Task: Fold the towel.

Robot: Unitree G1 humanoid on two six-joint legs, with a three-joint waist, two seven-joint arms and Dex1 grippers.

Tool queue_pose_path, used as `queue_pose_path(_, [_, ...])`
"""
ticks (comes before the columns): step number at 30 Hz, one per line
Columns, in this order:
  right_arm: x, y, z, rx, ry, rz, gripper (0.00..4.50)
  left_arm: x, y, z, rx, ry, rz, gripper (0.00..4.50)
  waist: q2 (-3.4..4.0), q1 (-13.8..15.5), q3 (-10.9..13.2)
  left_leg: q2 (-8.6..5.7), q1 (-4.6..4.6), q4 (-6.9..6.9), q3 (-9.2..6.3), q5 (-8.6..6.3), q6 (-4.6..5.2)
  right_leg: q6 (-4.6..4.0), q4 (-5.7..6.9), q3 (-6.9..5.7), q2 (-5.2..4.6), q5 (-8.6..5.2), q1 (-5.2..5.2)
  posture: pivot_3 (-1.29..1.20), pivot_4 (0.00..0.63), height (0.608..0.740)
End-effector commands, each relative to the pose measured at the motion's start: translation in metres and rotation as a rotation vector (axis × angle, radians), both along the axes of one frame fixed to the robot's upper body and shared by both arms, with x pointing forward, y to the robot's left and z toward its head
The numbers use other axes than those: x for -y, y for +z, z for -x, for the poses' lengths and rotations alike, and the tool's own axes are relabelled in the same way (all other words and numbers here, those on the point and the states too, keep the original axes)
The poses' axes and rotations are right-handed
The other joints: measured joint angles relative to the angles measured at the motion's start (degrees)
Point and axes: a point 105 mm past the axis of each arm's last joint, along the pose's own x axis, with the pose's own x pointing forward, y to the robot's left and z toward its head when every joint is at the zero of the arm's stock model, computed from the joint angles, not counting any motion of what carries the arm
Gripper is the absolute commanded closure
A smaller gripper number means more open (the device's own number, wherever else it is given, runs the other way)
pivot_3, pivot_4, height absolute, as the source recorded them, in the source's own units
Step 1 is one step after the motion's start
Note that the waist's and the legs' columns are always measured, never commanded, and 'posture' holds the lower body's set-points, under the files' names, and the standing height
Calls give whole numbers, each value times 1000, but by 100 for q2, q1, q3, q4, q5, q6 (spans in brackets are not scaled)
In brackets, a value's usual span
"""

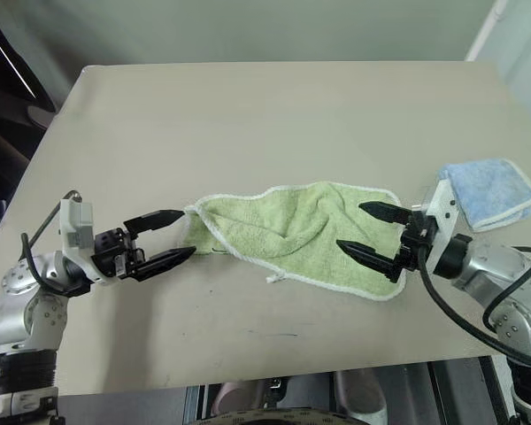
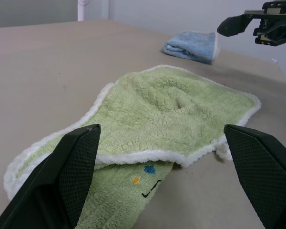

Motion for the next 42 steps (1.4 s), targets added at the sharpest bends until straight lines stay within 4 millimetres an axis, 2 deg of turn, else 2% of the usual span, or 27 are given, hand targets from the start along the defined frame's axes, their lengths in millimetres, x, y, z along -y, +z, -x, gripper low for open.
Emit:
queue_pose_path(1, [-1, 8, 3, 55, 12, -3, 60, 9, 11, -4, 59, -20, 2, 0, 0, 0, 0, 0, 0, 0, 0, 0, 0, 0, 0, 0, 0, 0, 0, 0, 150, 733])
queue_pose_path(9, [7, 11, -6, 59, -50, -16, 60, 23, 21, -8, 76, -71, 36, 0, -3, -5, -2, 1, 1, 2, 1, 2, 0, -2, 9, 0, 0, 1, -2, 0, 150, 733])
queue_pose_path(13, [19, 0, -17, 5, -130, 47, 60, 30, 21, -8, 73, -92, 45, 0, -3, -7, -2, 0, 1, 2, 2, 3, -1, -2, 8, 0, -1, 1, -1, 0, 150, 733])
queue_pose_path(18, [36, -6, -54, -14, -311, 96, 60, 44, 20, -11, 78, -143, 61, 0, -4, -15, -2, 1, 3, 3, 1, 5, 1, -3, 16, 0, -3, 3, -2, 0, 150, 733])
queue_pose_path(23, [63, -27, -86, -174, -440, 134, 60, 55, 19, -17, 85, -163, 95, 0, -3, -4, -2, 1, 4, 3, 0, 10, 2, -5, 25, 0, -3, 5, -5, 0, 150, 733])
queue_pose_path(27, [73, -37, -102, -255, -450, 153, 60, 65, 19, -17, 95, -184, 111, 0, -3, -5, -2, 2, 2, 2, 4, 10, 1, -3, 25, 0, -3, 5, -8, 0, 150, 733])
queue_pose_path(31, [80, -52, -116, -248, -466, 253, 60, 69, 14, -15, 90, -193, 119, 0, -2, -5, -1, 3, 3, -1, 4, 11, 0, -3, 24, -1, -2, 5, -10, 0, 150, 733])
queue_pose_path(42, [86, -61, -137, -303, -478, 210, 60, 74, 9, -13, 87, -194, 117, 0, 0, -12, 0, 4, 5, 1, 5, 13, 2, -7, 29, -2, -3, 10, -9, 0, 150, 733])
